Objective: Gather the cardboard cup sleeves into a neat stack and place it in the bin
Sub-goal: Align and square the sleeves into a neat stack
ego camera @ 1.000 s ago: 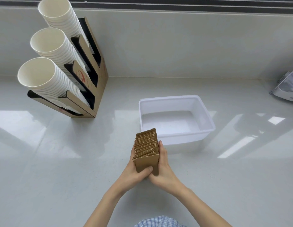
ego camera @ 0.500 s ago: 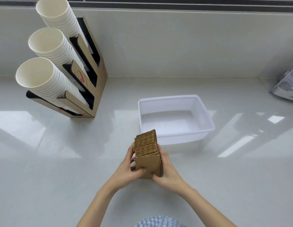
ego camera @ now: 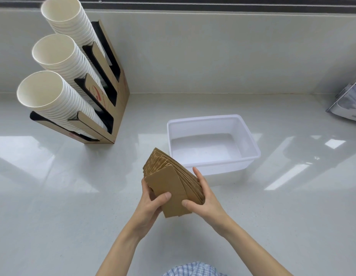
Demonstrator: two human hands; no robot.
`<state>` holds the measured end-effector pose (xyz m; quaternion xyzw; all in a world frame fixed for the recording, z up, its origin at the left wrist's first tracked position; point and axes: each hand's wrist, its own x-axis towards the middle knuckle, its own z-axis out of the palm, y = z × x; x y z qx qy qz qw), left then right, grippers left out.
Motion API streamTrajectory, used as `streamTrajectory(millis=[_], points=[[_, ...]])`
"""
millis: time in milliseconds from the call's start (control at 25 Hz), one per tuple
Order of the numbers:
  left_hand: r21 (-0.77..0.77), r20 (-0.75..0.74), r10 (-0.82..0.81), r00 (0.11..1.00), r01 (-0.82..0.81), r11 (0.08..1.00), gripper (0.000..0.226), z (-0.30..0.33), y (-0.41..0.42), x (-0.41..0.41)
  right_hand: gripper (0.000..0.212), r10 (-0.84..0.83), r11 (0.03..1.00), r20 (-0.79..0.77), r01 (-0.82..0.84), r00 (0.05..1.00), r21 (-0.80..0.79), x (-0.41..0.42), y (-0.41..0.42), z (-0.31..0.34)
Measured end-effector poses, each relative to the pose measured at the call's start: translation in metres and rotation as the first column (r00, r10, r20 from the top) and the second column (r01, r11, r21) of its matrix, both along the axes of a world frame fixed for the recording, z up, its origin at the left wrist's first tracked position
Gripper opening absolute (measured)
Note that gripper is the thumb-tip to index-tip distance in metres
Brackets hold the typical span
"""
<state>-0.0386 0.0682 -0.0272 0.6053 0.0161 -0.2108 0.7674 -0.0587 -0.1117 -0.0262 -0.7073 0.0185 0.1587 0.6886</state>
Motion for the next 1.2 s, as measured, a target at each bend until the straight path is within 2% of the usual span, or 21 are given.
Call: streamTrajectory(millis=[160,440,520,680,800,1000,1120,1200], points=[[0.027,-0.016,-0.043,0.999,0.043,0.999,0.110,0.005,0.001,0.000,0.089,-0.081,0.996,-0.030,0.082,0.996,0.042,0.002,0.000,-0.003],[0.039,-0.005,-0.098,0.995,0.099,0.994,0.104,0.007,0.017,0.008,0.087,-0.031,0.999,-0.024,0.030,0.999,-0.033,0.003,-0.014,0.001],[0.138,0.014,-0.154,0.988,0.151,0.979,0.099,0.008,0.022,0.008,0.081,-0.003,0.996,-0.018,0.002,1.000,-0.092,0.002,-0.019,0.001],[0.405,0.056,-0.259,0.964,0.215,0.889,0.075,0.003,0.027,0.004,0.081,0.008,0.966,0.011,-0.005,1.000,-0.257,-0.003,-0.026,0.001],[0.528,0.120,-0.278,0.953,0.176,0.831,0.079,-0.003,0.020,0.003,0.081,0.053,0.921,0.095,-0.012,0.994,-0.389,-0.001,-0.030,-0.003],[0.680,0.206,-0.280,0.938,0.068,0.730,0.097,-0.021,0.010,0.000,0.088,0.054,0.928,0.081,-0.020,0.995,-0.371,-0.004,-0.032,-0.020],[0.751,0.222,-0.307,0.925,0.039,0.660,0.099,-0.031,0.005,-0.001,0.098,0.062,0.934,0.043,-0.043,0.997,-0.355,-0.005,-0.032,-0.025],[0.762,0.210,-0.310,0.927,0.043,0.646,0.098,-0.034,0.006,0.000,0.101,0.064,0.943,0.014,-0.056,0.998,-0.328,-0.005,-0.034,-0.028]])
